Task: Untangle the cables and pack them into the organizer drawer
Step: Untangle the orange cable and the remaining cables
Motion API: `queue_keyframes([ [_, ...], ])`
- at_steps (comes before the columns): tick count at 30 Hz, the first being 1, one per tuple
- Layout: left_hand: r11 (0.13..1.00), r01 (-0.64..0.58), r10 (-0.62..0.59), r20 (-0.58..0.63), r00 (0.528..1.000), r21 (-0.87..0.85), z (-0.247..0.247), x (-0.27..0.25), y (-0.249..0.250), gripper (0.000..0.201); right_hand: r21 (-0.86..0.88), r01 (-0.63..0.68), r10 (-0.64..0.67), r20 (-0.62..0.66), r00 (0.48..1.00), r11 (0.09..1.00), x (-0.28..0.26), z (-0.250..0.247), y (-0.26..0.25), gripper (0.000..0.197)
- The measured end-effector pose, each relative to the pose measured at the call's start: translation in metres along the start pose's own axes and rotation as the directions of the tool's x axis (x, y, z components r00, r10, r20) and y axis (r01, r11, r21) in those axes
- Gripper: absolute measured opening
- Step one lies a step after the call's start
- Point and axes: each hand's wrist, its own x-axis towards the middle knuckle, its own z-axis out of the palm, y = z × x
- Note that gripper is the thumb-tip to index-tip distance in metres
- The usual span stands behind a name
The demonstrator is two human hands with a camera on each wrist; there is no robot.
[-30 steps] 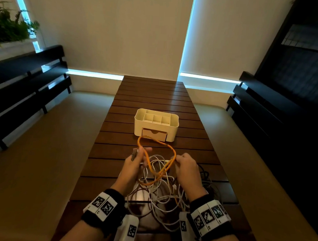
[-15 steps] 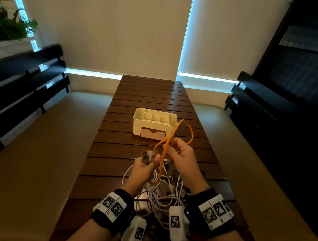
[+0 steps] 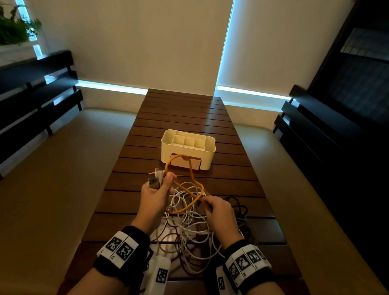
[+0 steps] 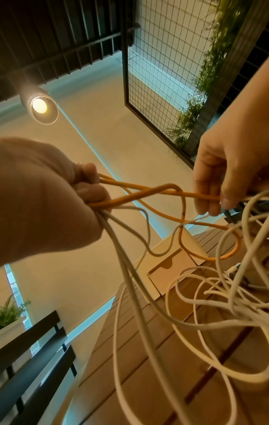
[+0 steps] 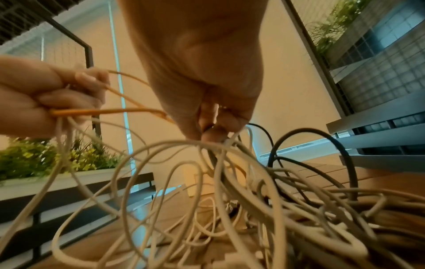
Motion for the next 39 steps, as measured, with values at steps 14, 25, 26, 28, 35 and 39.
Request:
queue_keyframes([
  [14, 0.993, -0.113, 0.115, -0.543, 0.832, 0.038, -0.059, 0.043, 0.034, 0.013, -0.307, -0.24, 0.288, 0.121, 0.95, 0.921, -0.011, -0.001, 0.057, 0.013],
  [25, 0.869, -0.178, 0.469, -0.649, 0.599, 0.462, -0.087, 0.047, 0.06, 0.012, -0.514, -0.285, 0.326, -0.01, 0.945, 0.809, -0.006, -0.004, 0.061, 0.02],
  [26, 0.864, -0.215, 0.488, -0.65, 0.583, 0.456, -0.09, 0.05, 0.065, 0.013, -0.525, -0.283, 0.329, -0.007, 0.944, 0.803, -0.006, -0.004, 0.062, 0.021],
  [28, 0.84, -0.221, 0.516, -0.605, 0.606, 0.495, -0.091, 0.052, 0.068, 0.019, -0.57, -0.268, 0.324, -0.004, 0.946, 0.777, -0.007, -0.003, 0.06, 0.026],
  [35, 0.754, -0.015, 0.183, -0.188, 0.965, 0.657, -0.053, 0.03, 0.01, 0.01, -0.43, -0.166, 0.147, -0.078, 0.986, 0.887, 0.0, -0.001, 0.036, 0.027],
  [39, 0.698, -0.034, 0.044, 0.005, 0.999, 0.715, -0.04, 0.02, -0.037, 0.02, -0.127, -0.042, 0.044, 0.01, 0.999, 0.991, 0.024, 0.011, 0.031, 0.028],
])
